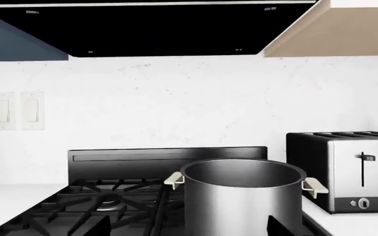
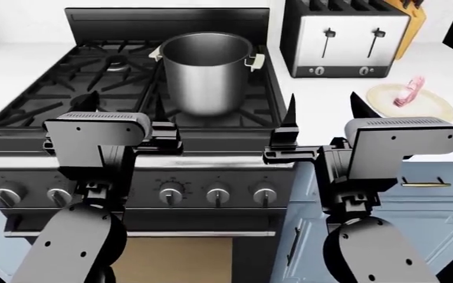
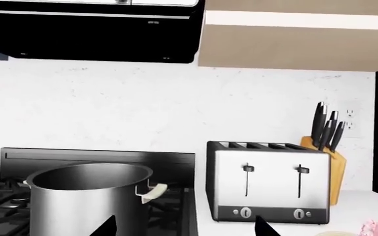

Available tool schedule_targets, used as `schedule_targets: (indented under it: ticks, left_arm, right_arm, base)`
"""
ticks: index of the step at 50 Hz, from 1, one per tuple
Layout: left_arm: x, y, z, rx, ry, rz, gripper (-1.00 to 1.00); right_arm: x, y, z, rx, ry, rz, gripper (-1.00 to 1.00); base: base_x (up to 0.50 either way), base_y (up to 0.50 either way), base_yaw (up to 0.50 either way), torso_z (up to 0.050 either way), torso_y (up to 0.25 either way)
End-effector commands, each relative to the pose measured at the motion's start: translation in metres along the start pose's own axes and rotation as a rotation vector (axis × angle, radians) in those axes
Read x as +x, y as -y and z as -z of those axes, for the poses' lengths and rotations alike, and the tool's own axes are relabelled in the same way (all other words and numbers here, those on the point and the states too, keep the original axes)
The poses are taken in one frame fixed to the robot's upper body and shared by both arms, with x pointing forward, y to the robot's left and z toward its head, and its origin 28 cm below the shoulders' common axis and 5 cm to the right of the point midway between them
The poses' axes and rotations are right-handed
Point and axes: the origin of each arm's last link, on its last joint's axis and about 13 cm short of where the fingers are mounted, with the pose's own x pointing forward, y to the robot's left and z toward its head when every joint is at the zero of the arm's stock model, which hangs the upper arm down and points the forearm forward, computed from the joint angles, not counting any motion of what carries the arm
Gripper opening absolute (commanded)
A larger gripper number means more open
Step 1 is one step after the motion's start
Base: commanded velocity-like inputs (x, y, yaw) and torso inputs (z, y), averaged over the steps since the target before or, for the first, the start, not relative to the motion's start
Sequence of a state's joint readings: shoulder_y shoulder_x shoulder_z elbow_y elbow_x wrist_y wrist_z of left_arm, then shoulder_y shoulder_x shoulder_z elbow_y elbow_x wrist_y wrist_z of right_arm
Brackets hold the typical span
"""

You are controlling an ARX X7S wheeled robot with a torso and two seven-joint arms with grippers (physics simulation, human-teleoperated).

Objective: Frozen meat rests on a plate on the counter. Retrieve the meat and place it in a pot on a burner. Then turn the burner on.

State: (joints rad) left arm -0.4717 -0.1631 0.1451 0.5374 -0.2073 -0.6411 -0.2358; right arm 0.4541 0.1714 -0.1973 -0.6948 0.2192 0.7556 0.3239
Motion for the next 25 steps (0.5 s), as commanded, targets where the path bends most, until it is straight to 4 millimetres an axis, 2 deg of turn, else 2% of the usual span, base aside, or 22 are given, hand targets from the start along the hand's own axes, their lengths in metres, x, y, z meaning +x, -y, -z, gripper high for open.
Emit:
schedule_targets:
  ticks: [1,13,25]
  left_arm:
    - [-0.0001,0.0004,0.0008,0.004,0.000,-0.002,1.00]
    - [-0.0004,0.0003,0.0010,0.002,0.001,-0.006,1.00]
    - [-0.0003,0.0005,0.0000,0.002,0.003,-0.009,1.00]
  right_arm:
    - [-0.0010,0.0007,-0.0022,0.004,0.004,-0.007,1.00]
    - [-0.0021,0.0014,-0.0022,0.009,0.000,-0.015,1.00]
    - [-0.0028,0.0015,-0.0033,0.012,0.007,-0.020,1.00]
  base:
    - [0.13,0.00,0.00,0.000,0.000]
    - [0.19,0.00,0.00,0.000,0.000]
    - [0.30,0.00,0.00,0.000,0.000]
